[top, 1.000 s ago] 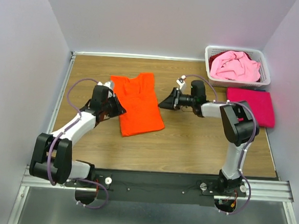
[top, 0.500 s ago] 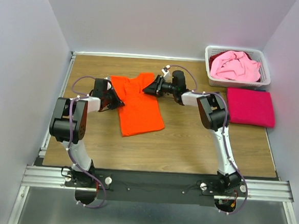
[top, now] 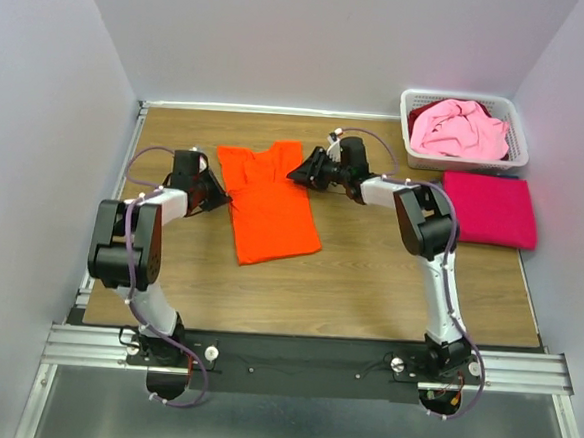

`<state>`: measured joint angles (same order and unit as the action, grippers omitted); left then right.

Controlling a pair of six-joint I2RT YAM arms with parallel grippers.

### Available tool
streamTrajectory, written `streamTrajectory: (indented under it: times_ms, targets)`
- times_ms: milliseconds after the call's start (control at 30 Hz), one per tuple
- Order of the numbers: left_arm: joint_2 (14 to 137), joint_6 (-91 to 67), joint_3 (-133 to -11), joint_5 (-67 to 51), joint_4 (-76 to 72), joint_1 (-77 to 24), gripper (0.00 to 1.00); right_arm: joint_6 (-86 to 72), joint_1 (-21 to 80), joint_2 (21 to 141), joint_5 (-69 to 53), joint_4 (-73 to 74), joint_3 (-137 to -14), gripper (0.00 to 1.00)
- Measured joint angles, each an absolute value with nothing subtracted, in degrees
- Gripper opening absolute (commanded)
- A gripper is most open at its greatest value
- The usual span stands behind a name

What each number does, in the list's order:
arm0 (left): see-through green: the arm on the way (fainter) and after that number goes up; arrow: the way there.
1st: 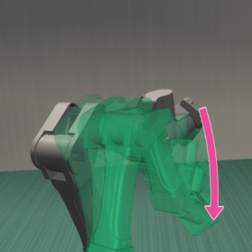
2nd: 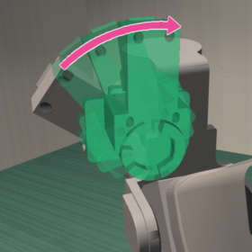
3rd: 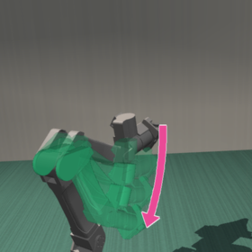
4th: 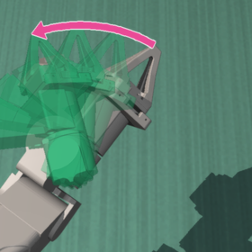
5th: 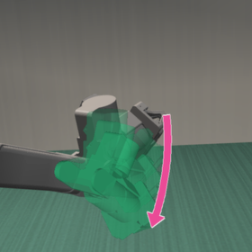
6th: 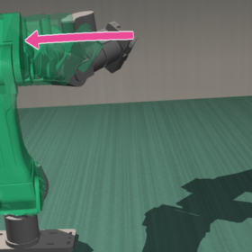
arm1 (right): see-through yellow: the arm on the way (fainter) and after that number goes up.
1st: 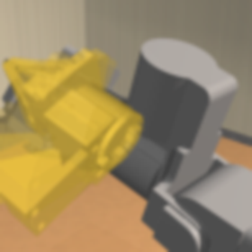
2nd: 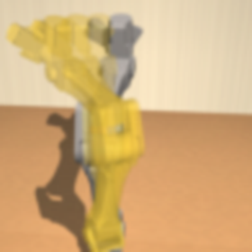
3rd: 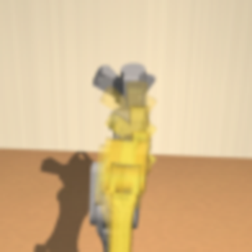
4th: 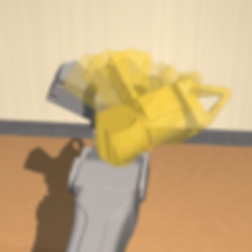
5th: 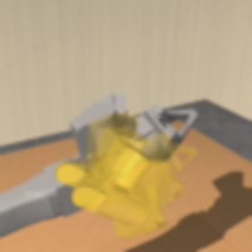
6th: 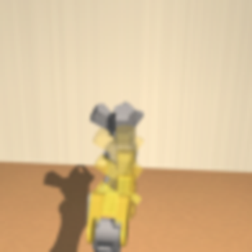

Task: Fold and stack the t-shirts
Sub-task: Fold the tshirt

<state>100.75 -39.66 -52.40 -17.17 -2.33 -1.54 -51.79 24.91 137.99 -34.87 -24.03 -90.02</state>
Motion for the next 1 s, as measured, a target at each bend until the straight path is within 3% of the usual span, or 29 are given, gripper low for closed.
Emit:
streamTrajectory:
  times_ms: [233, 400, 600, 700, 900, 1000]
  targets:
    - [83.07, -34.92, -50.52, -10.44, 3.88, -4.36, 0.34, -38.81, 24.97, 123.87, -30.85, -11.42, -84.18, 0.55]
    - [70.37, -32.40, -49.04, -3.66, 8.56, -13.89, 0.41, -29.56, 28.62, 111.13, -22.00, -1.19, -76.77, 0.56]
    - [63.75, -32.80, -40.45, 0.23, 15.75, -18.20, 0.45, -22.37, 35.09, 108.12, -13.10, 7.33, -74.19, 0.53]
    - [61.89, -33.01, -38.54, 2.63, 20.21, -18.24, 0.65, -19.20, 35.62, 108.99, -10.15, 10.13, -74.96, 0.48]
    - [59.40, -32.03, -42.35, 7.27, 23.86, -18.24, 0.94, -14.92, 35.03, 116.77, -9.10, 11.44, -85.60, 0.45]
    - [56.62, -32.23, -44.12, 10.79, 24.34, -18.24, 0.98, -14.46, 35.03, 121.23, -9.78, 11.57, -91.81, 0.43]
